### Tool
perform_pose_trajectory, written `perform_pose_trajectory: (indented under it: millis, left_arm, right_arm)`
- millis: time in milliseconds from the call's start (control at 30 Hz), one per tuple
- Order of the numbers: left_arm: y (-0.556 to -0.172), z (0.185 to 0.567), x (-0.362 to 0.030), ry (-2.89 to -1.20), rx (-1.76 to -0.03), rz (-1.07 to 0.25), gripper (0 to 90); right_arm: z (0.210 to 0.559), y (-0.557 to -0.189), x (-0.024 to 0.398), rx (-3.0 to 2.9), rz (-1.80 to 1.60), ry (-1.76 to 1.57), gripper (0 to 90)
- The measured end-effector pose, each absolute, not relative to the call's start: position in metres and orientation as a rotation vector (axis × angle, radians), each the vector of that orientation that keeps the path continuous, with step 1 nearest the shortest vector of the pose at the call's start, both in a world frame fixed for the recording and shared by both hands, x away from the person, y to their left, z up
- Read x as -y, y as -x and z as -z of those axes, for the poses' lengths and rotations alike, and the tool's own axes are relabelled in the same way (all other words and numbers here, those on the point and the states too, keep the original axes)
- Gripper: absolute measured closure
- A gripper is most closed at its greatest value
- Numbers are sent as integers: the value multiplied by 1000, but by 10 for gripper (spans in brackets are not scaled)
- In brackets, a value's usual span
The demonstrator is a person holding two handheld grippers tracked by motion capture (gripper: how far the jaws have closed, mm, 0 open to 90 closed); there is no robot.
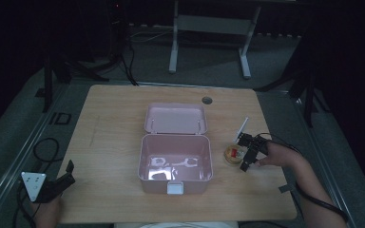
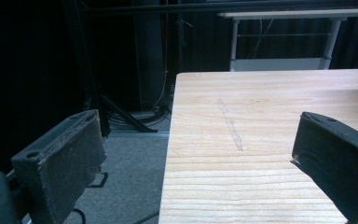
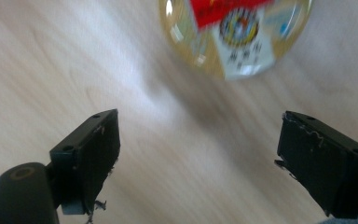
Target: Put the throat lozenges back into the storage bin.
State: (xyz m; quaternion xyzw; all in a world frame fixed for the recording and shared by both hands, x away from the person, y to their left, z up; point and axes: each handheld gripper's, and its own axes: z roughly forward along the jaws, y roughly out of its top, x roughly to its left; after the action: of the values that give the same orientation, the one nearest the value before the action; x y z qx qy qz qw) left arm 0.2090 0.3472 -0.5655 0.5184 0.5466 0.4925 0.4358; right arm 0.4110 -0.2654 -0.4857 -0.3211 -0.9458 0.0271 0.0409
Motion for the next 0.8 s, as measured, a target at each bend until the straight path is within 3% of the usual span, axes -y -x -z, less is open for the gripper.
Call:
perform_pose_trajectory:
  millis: [800]
  left_arm:
    - [-209,566,-348,-1291,-1356,-1214,24]
  right_arm:
    - [500,-448,227,2938,-57,1038,131]
